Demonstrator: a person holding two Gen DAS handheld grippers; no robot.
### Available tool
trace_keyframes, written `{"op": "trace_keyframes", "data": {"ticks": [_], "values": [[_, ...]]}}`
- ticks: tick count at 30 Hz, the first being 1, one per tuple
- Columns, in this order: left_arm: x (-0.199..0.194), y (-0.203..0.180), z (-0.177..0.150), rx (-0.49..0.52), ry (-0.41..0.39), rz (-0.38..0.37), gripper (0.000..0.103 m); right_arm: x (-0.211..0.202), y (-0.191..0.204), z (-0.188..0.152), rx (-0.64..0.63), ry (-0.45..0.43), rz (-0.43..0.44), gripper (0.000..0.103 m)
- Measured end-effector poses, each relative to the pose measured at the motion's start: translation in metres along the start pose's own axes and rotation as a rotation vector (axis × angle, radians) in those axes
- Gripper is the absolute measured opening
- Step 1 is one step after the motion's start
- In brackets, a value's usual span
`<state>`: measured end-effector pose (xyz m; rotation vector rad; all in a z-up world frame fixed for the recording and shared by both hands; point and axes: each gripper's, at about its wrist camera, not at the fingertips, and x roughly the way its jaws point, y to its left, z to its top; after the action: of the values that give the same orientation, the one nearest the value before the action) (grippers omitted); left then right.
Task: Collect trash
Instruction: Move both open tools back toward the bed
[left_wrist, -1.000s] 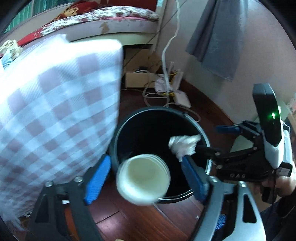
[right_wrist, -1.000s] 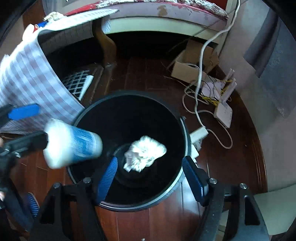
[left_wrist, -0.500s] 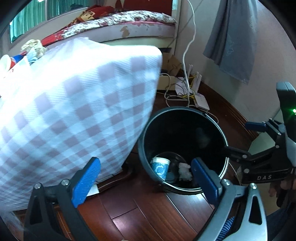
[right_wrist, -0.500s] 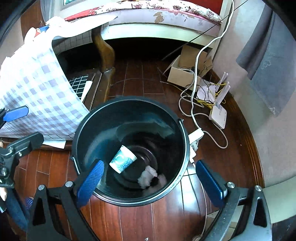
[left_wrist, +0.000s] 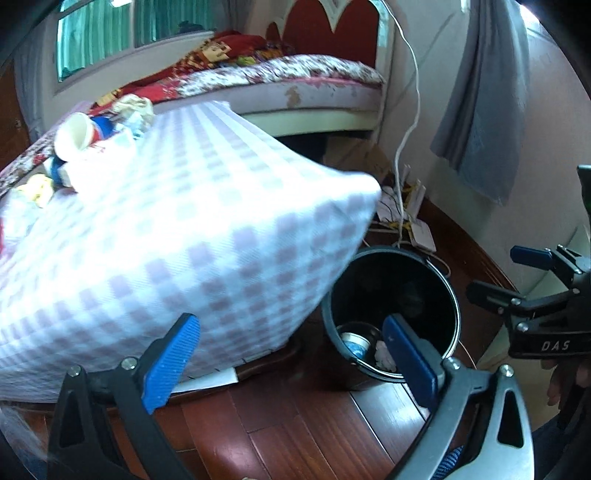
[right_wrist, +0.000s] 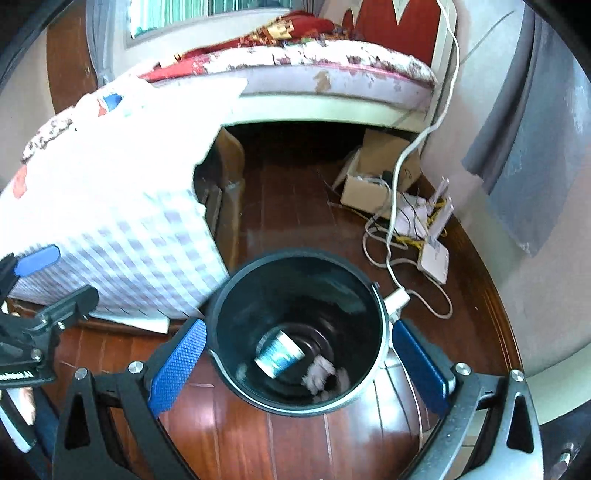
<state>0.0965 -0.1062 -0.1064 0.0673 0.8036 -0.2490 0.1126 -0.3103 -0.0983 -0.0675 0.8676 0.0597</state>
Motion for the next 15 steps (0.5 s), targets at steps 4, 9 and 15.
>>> {"op": "trace_keyframes", "data": {"ticks": [4, 9, 15], "values": [[-0.02, 0.022, 0.008, -0.037, -0.039, 0.034, 0.1, -0.015, 0.017, 0.014, -0.005, -0.044, 0.025, 0.102], [-0.035, 0.043, 0.014, -0.078, -0.075, 0.074, 0.1, -0.028, 0.049, 0.033, -0.041, -0.088, 0.053, 0.102], [-0.051, 0.073, 0.012, -0.122, -0.11, 0.128, 0.101, -0.033, 0.086, 0.052, -0.098, -0.118, 0.098, 0.102]]}}
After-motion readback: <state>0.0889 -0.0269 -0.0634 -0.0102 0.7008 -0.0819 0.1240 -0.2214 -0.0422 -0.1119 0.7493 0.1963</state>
